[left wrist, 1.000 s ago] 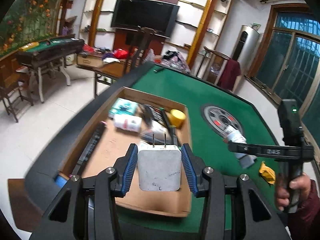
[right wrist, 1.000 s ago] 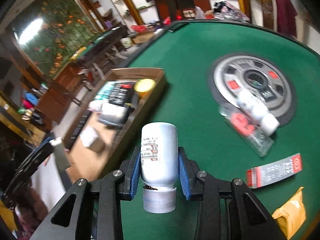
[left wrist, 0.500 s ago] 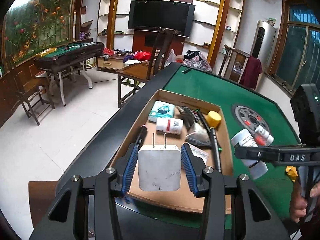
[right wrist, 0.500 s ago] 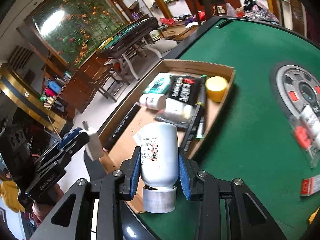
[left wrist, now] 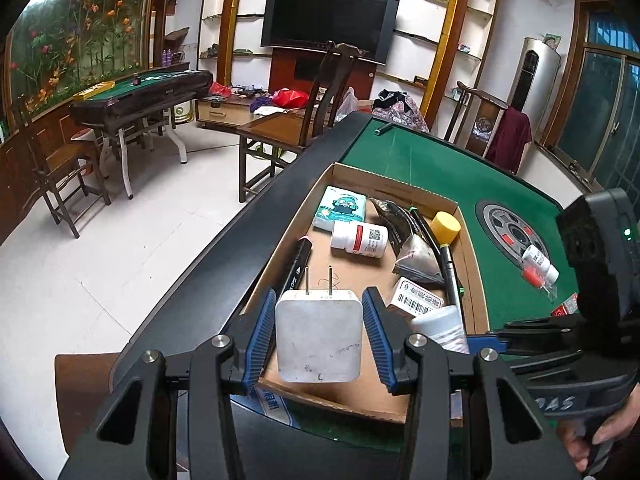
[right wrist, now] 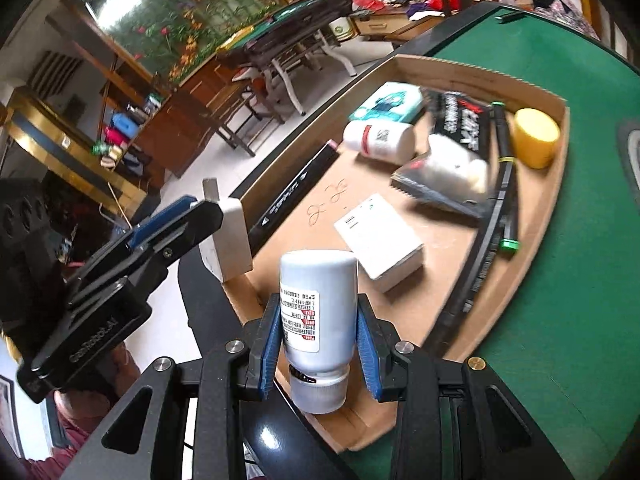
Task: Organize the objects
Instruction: 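Carry the charger into the tray with left tool while right tool drops the pill bottle in, then move both tools back over the table toward the clear pack and white bottle, then grasp the clear pack with red items with the left tool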
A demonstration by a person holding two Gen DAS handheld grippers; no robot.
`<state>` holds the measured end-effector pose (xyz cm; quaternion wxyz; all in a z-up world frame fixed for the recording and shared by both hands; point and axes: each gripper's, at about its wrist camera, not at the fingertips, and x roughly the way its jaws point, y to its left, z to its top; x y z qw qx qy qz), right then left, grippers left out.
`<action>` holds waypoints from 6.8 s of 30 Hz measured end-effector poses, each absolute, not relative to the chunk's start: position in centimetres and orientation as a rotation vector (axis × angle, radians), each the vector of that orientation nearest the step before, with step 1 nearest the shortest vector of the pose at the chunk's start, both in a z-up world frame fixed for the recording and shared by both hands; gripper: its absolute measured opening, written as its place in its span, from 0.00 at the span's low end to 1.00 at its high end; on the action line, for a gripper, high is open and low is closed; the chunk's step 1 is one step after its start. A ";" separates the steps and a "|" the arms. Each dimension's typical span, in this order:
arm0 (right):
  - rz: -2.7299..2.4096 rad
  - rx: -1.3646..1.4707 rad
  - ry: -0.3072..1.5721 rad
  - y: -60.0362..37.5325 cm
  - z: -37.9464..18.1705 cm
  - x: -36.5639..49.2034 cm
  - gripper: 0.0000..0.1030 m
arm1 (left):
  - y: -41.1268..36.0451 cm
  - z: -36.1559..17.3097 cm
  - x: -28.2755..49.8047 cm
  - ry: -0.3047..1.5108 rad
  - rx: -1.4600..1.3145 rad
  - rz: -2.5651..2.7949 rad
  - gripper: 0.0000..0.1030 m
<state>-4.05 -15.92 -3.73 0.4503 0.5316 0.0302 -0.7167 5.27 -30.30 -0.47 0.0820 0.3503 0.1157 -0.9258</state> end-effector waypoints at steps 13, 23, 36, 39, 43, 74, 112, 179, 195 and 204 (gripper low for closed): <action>-1.837 1.344 0.173 -18.2 -6.1 -6.2 0.37 | -30.0 -2.4 -0.4 0.277 1.180 -2.759 0.43; -1.904 1.333 0.186 -18.4 -5.9 -8.5 0.37 | -29.9 -4.4 -4.8 0.220 1.281 -2.697 0.43; -1.915 1.288 0.225 -19.6 -5.9 -7.4 0.38 | -29.7 -4.4 -4.9 0.203 1.232 -2.678 0.50; -1.917 1.285 0.216 -19.7 -5.9 -7.0 0.38 | -29.8 -3.5 -4.3 0.204 1.178 -2.679 0.67; -1.911 1.284 0.201 -19.6 -6.0 -6.7 0.38 | -30.0 -2.1 -3.3 0.203 1.118 -2.677 0.75; -1.937 1.163 -0.033 -12.5 -1.6 -4.9 0.78 | -25.4 4.6 1.9 0.045 0.888 -2.656 0.89; -2.410 1.001 -0.550 18.2 2.0 -11.3 0.92 | -3.7 4.8 -1.8 -0.440 1.002 -2.813 0.92; -2.521 1.200 -0.838 28.7 -3.3 -16.6 0.94 | 5.3 -9.3 -17.3 -0.136 1.662 -2.784 1.00; -2.461 1.268 -0.949 29.6 -5.0 -16.8 1.00 | 4.3 -9.8 -17.6 -0.079 1.625 -2.799 1.00; -2.363 1.213 -1.065 30.6 -5.5 -16.9 1.00 | 2.9 -9.3 -16.9 -0.098 1.605 -2.827 0.78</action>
